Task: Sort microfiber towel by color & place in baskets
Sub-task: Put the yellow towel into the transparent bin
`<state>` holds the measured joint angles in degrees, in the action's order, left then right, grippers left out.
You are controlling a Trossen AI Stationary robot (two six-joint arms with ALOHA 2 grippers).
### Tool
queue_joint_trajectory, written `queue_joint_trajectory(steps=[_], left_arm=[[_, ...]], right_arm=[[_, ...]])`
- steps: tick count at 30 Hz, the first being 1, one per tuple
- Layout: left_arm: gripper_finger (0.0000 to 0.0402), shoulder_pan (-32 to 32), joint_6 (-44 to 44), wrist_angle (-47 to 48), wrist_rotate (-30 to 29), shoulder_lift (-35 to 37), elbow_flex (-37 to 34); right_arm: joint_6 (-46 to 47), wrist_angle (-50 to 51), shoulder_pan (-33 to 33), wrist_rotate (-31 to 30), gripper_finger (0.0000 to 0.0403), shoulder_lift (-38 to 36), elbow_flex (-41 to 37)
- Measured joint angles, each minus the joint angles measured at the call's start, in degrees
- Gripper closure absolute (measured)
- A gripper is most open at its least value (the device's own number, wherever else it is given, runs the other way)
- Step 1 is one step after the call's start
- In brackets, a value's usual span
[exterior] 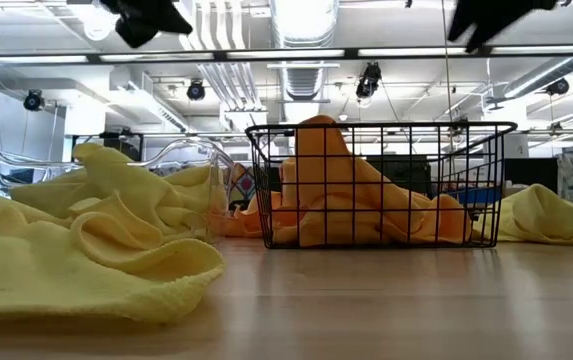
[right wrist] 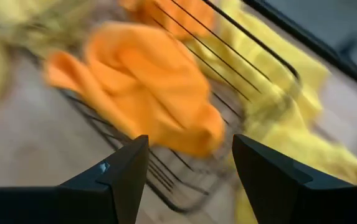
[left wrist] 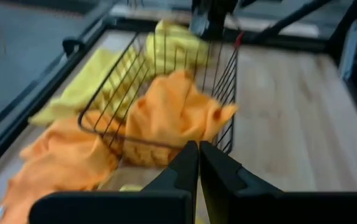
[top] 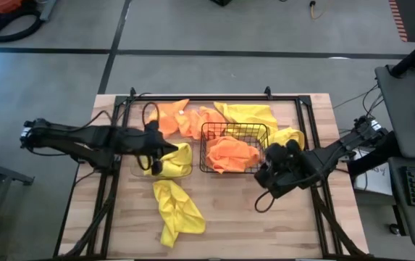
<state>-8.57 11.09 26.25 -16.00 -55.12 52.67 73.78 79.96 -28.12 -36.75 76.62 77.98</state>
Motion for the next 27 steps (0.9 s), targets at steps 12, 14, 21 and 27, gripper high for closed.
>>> queue_joint_trajectory(steps=[12,14,21,27], left_arm=[[0.0401,-9.19,1.47,-1.17,-8.84,1.76,-0.20],[0.0401,-9.98,1.69,-0.91,-9.30,1.48,-0.20],[0.0401,-10.77,1.40,-0.82,-9.65,1.25,-0.22],[0.0401,-10.77,-0.51,-0.82,-11.13,1.29,-0.20]], right_arm=[[15.70,5.04,0.00,9.12,0.0146,-4.80,-10.46],[18.49,4.99,0.00,10.45,0.0142,-5.96,-13.11],[28.68,3.51,0.00,14.74,0.0147,-8.05,-22.81],[32.17,2.03,0.02,14.66,0.0161,-8.03,-27.19]])
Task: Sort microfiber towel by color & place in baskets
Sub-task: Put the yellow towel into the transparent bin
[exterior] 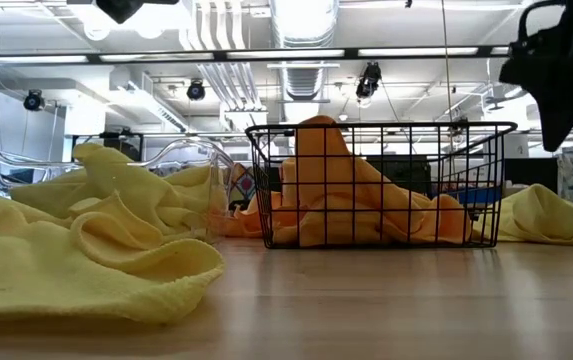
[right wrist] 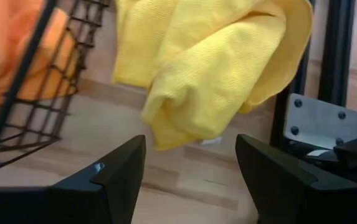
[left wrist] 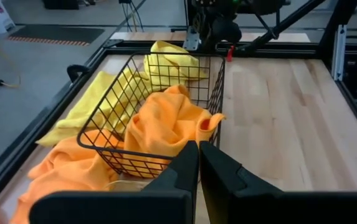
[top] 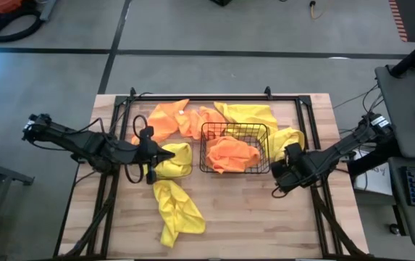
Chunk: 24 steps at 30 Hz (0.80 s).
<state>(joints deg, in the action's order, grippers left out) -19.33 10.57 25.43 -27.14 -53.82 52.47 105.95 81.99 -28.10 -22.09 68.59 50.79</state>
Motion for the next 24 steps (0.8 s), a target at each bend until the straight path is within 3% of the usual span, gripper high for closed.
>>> queue_joint_trajectory(steps=[5,11,14,17,24], left_arm=[[0.0401,0.00,-1.42,-0.02,-0.78,0.16,0.02],[0.0402,0.02,-3.01,-0.30,-1.01,0.69,0.90],[0.0401,0.02,-3.12,-0.30,-1.01,0.74,1.14],[0.0401,0.02,-3.59,-0.17,-1.01,0.74,1.11],[0.0401,0.02,-4.32,-0.04,-1.01,0.70,1.09]], right_arm=[[-1.00,0.18,1.18,-0.12,0.0171,-3.80,-1.87],[-26.99,-0.52,4.83,8.75,0.0177,-7.41,-2.08],[-40.66,-3.89,4.93,8.07,0.0179,-7.28,-2.08],[-48.59,-6.40,5.16,5.37,0.0179,-5.80,-2.08],[-55.95,-4.89,8.90,2.24,0.0179,0.81,-2.17]])
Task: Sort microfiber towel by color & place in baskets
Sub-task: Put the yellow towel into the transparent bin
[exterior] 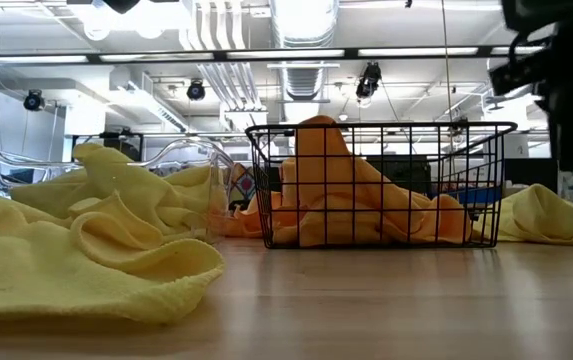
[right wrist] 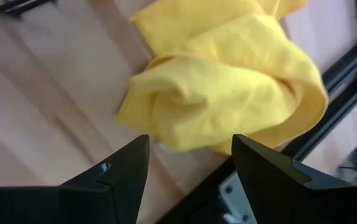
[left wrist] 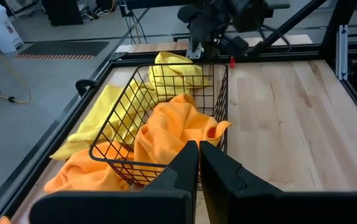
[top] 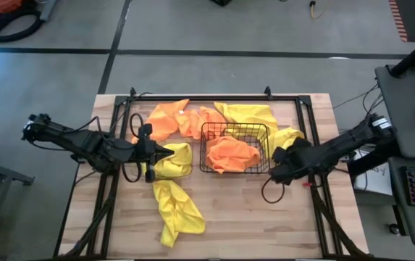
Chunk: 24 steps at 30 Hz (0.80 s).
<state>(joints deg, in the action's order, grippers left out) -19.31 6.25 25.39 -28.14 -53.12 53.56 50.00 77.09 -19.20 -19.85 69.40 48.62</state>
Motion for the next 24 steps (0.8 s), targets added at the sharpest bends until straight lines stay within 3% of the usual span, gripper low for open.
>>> queue_joint_trajectory(steps=[6,24], left_arm=[[0.0402,0.00,0.28,0.80,0.08,0.04,-0.02],[0.0402,0.00,0.05,1.64,0.15,0.04,-0.07]], right_arm=[[-0.61,-0.81,0.87,-4.15,0.0179,-0.46,-0.26],[-2.97,-10.54,4.68,-2.48,0.0179,-9.89,-11.30]])
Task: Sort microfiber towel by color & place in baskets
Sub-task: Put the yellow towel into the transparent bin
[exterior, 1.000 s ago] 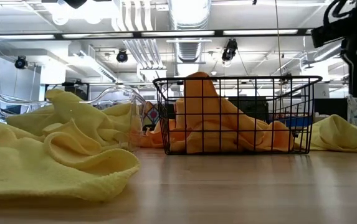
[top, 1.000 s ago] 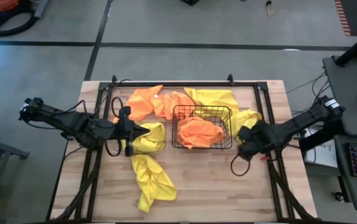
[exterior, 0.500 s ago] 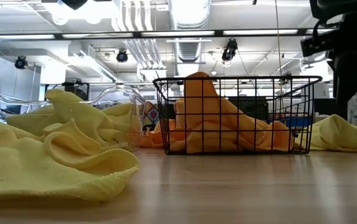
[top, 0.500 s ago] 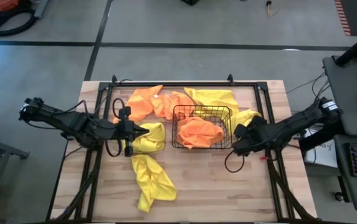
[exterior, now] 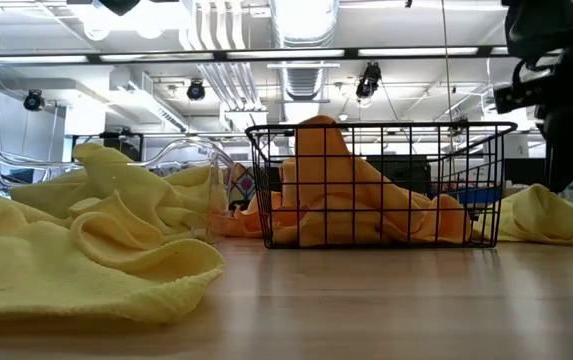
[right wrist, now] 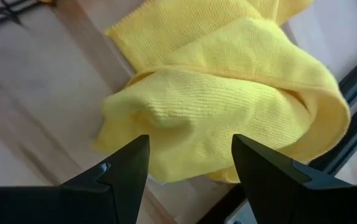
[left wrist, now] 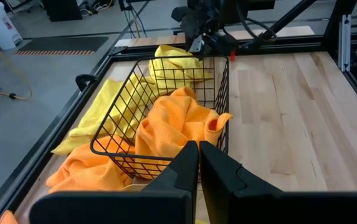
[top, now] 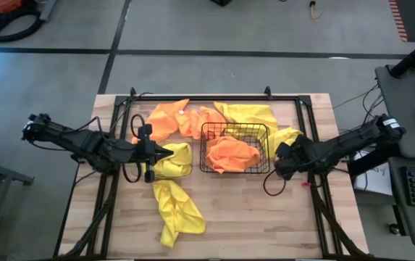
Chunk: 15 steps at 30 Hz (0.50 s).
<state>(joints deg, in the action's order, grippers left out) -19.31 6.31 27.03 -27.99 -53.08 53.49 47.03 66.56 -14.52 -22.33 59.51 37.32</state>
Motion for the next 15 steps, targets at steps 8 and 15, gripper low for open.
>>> queue_joint_trajectory(steps=[8,15], left_arm=[[0.0402,0.00,0.17,-0.06,0.01,0.00,0.00],[0.0402,0.00,0.20,-0.43,0.02,0.00,0.00]], right_arm=[[0.83,-6.63,2.94,-0.34,0.0180,-0.20,-4.11],[3.85,-7.73,4.26,-0.39,0.0269,-0.18,-5.88]])
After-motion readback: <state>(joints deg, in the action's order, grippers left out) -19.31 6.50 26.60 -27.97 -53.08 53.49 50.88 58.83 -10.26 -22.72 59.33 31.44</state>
